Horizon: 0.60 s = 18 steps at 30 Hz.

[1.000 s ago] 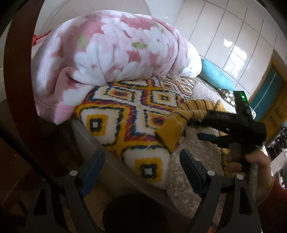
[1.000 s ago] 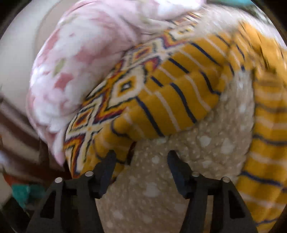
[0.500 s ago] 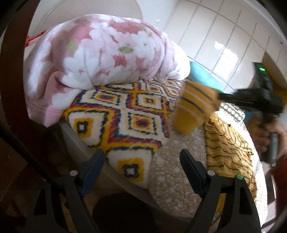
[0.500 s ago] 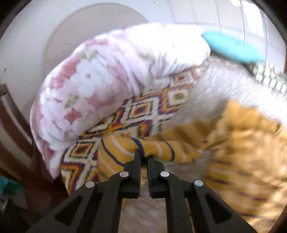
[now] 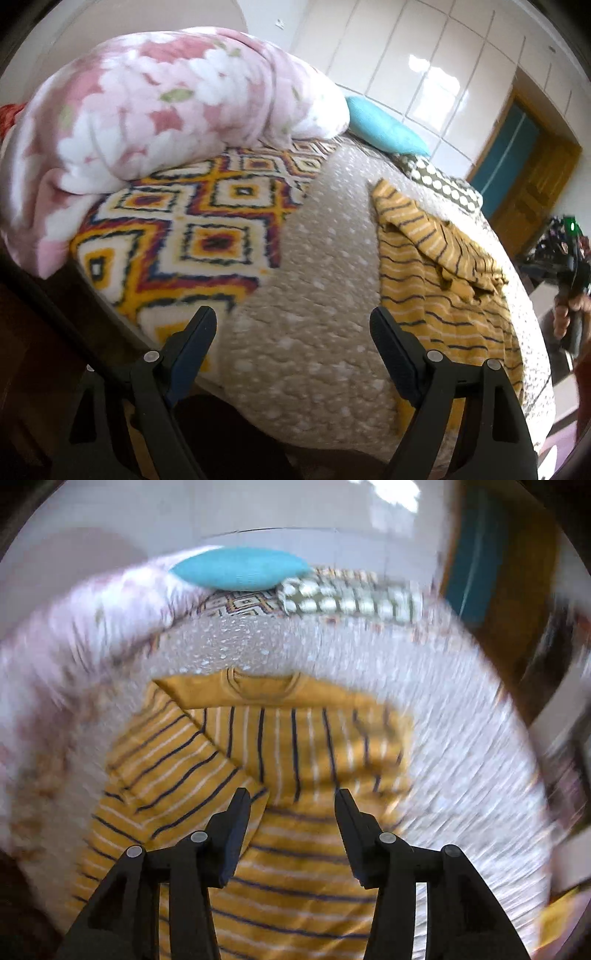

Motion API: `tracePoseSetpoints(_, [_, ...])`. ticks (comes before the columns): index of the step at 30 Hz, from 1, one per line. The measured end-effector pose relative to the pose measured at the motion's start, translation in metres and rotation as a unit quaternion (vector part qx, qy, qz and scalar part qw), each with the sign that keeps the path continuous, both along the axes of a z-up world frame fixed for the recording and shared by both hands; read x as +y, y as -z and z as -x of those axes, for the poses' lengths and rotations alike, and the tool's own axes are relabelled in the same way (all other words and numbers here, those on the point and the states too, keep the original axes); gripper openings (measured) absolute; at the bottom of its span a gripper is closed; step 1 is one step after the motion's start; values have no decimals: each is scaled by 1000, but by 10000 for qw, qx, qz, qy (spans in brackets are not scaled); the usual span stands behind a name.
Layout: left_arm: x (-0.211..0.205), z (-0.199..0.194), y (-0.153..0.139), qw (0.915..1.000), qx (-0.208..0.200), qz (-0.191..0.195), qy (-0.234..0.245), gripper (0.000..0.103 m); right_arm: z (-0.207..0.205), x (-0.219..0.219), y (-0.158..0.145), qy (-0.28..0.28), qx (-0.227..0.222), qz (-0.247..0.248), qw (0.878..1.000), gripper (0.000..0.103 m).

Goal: Fold small clothes

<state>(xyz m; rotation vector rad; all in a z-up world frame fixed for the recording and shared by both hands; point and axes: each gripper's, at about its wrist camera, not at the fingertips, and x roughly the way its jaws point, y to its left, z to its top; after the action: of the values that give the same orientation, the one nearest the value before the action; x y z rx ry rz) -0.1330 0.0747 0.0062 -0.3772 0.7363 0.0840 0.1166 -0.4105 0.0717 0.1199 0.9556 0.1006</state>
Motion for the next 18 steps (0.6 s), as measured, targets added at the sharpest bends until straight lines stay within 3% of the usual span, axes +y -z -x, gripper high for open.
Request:
tracePoseSetpoints(5, [-31,-12,-1,9995,105,-1,314,84,25,2,55,-392,241,-967,9942,53])
tracePoseSetpoints(8, [-51,-17,-1,9986,172,-133,487,84,40,23,73,-642,185,-1450,9872,62])
tracePoseSetpoints(10, [-66,-22,-1,9976,212,-198,635,84,48,37,79,-736,63,-1542,9853,69])
tracePoseSetpoints(16, [-100,-31,0,9937,241,-332,1046,84,46,67,94,-779,-13,-1322,9882,69])
tracePoseSetpoints(17, [-103,-31,-1,9931,219,-372,1089,84,42,70,95,-692,48,-1046,9921,56])
tracePoseSetpoints(18, [-107,-33,-1,9924,195,-438,1135,84,37,73,95,-667,123,-798,9945,16])
